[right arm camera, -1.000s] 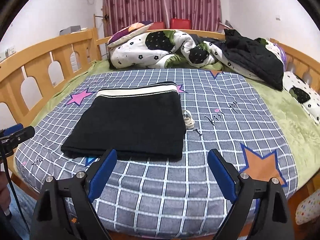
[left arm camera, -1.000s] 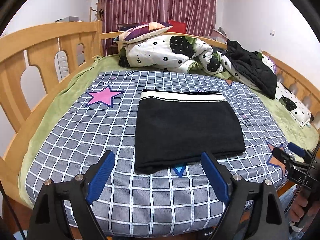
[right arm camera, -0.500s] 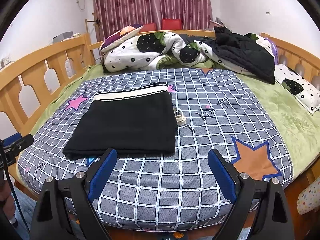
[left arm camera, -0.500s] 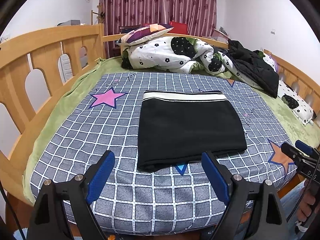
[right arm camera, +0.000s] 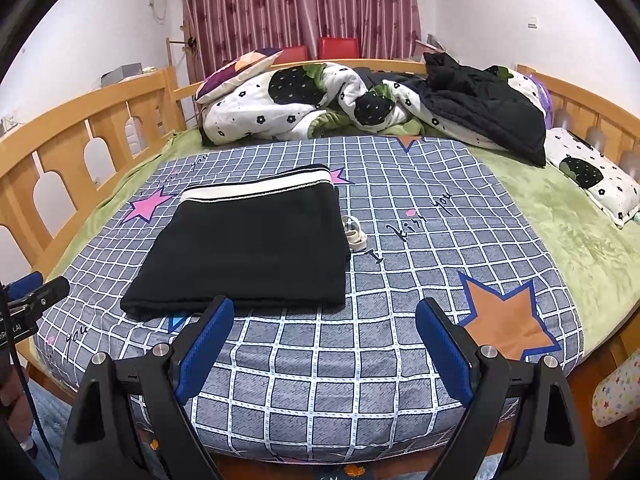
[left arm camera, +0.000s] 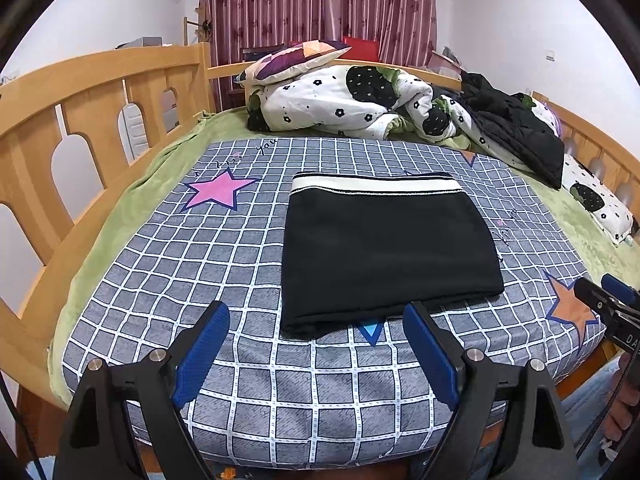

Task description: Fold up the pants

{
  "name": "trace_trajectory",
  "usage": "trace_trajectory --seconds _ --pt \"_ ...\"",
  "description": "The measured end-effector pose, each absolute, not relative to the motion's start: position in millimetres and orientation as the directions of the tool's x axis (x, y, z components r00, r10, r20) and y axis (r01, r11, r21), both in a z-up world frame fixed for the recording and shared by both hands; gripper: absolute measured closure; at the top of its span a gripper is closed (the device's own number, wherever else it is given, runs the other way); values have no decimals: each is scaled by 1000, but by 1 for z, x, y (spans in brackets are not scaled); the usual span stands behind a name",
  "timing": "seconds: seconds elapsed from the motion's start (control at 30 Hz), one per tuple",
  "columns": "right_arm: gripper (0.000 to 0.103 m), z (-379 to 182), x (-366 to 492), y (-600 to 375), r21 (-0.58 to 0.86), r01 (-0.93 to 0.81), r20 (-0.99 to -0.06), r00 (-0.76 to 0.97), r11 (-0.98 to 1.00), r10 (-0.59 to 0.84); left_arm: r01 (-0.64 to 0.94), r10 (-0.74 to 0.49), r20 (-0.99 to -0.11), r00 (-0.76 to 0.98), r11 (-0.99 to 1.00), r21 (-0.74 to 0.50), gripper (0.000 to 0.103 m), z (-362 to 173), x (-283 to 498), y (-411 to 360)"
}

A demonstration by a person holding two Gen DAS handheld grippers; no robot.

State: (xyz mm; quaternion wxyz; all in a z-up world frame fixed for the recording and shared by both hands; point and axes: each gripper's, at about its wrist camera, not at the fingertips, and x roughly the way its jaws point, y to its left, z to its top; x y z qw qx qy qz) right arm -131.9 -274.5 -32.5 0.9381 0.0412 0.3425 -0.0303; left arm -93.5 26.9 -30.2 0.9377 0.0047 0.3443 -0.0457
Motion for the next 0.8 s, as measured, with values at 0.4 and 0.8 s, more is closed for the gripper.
trace_trajectory --seconds 0.4,0.8 --pt "12 -34 -131 -275 43 90 -655 755 995 -40 95 -84 -646 759 995 -18 15 -31 -94 25" --pt "12 -33 -132 -280 45 91 -654 755 995 -39 97 -82 -647 758 995 -13 15 -31 -94 26"
